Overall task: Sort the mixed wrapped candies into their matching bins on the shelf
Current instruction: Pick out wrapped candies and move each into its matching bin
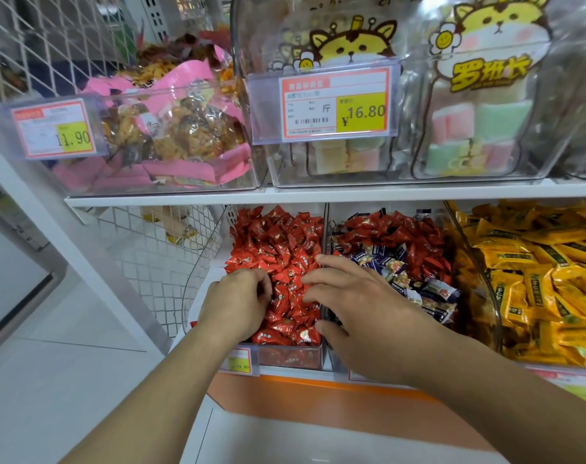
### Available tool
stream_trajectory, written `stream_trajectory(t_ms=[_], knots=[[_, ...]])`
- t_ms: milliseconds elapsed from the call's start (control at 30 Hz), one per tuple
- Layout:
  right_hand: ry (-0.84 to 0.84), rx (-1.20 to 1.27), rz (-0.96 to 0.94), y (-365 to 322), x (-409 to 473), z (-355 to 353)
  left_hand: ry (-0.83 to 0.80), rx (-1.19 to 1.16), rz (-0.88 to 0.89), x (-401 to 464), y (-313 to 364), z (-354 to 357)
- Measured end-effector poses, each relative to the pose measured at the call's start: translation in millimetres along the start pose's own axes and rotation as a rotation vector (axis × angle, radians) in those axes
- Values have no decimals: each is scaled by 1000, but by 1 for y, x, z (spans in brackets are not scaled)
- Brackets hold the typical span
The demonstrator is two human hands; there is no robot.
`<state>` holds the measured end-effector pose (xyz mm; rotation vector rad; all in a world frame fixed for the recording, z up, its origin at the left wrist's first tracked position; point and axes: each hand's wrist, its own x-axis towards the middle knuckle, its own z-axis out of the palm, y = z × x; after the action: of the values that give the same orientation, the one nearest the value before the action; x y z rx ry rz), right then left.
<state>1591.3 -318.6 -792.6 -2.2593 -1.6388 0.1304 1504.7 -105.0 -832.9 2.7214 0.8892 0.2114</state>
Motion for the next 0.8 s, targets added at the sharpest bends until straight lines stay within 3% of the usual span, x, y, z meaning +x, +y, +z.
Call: stream_trajectory(t_ms=[333, 467, 800], knots=[[24, 57, 11, -1, 0, -2, 145, -561, -50, -15, 7, -33], [124, 120, 52, -3, 2, -5, 196, -765, -30, -24, 19, -47], [206, 307, 209, -11, -2, -15, 8, -1004, 25, -44, 51, -58]])
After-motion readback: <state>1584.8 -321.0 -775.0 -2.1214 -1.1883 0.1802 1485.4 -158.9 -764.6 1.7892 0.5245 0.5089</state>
